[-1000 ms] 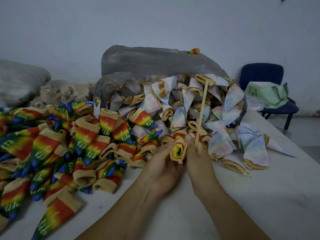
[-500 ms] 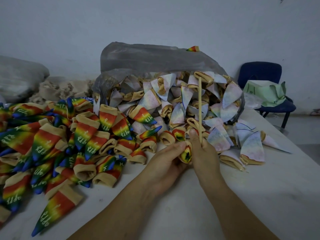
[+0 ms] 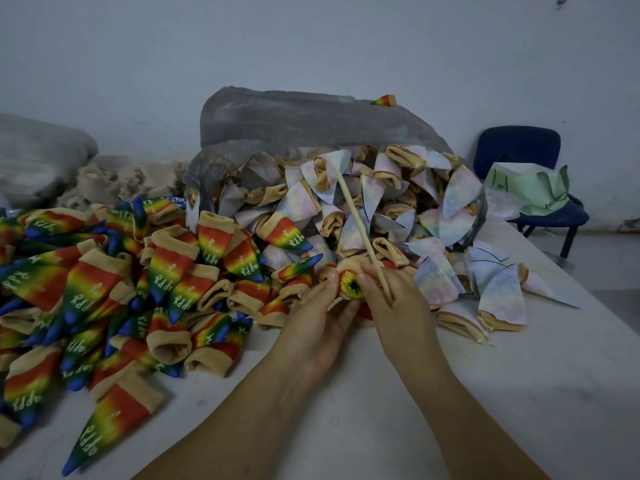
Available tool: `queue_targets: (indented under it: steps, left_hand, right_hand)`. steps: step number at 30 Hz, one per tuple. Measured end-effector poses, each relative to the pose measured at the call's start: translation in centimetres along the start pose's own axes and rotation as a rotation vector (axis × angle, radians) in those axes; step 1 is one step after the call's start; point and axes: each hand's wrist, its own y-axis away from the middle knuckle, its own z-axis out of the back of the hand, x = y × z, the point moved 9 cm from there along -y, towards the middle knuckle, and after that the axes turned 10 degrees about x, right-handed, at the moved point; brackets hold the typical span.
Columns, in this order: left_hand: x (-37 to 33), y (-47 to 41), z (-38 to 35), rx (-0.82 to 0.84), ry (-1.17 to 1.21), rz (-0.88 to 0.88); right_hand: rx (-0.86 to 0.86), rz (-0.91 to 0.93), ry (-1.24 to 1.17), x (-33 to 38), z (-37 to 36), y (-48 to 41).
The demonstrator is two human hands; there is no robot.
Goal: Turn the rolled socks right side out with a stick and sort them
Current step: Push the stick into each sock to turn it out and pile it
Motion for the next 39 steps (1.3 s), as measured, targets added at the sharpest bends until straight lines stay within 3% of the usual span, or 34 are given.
queue_targets:
  steps: [5,11,14,16,20,24,27,32,37,39]
  left_hand:
    - [0.0,-0.2,0.1,-0.017,0.014,-0.006]
    - [-0.3,-0.1,-0.3,-0.014,0.005,-0.025]
    - [-0.1,-0.1,-0.7,0.009,-0.027,-0.029]
    - [-0.2,0.0,-0.8,0.012,-0.102,-0.029]
    - [-0.6,0.3,-0.3,-0.038,-0.370,-0.032]
    - [-1.0,0.5,0.1,-0.105,-0.434,-0.073]
    - [-1.0,0.4,0.4,-0.164,-0.357,-0.090]
    - [-1.2,0.3,0.8,-0.220,-0.174,-0.128]
    - [0.4,-0.1,-1.1,-0.005,0.171,0.051]
    - [0.7,-0.1,-1.1,0.035,0.195,0.093]
  right_hand:
    - [-0.011,0.116,0.237,1.0,-0.1,0.1]
    - [-0.008,0.175,0.200,2.1,-0.5,0.3]
    - [0.008,0.110,0.083,1.6,-0.4,0.2]
    - [0.026,-0.036,-0.109,0.3,-0.5,0.2]
    - [0.072,-0.322,-0.956,-2.2,-2.2,0.8]
    - [0.073,-0.420,-1.154,-3.0,-2.9,1.0]
    - [0.092,-0.381,-1.168,-2.7,-3.1,0.9]
    - [0.093,-0.299,-0.953,-2.3,-2.7,0.7]
    - [0.090,-0.301,-0.938,-2.3,-2.8,0.8]
    - [0.083,-0.342,-1.016,-2.6,-3.0,0.8]
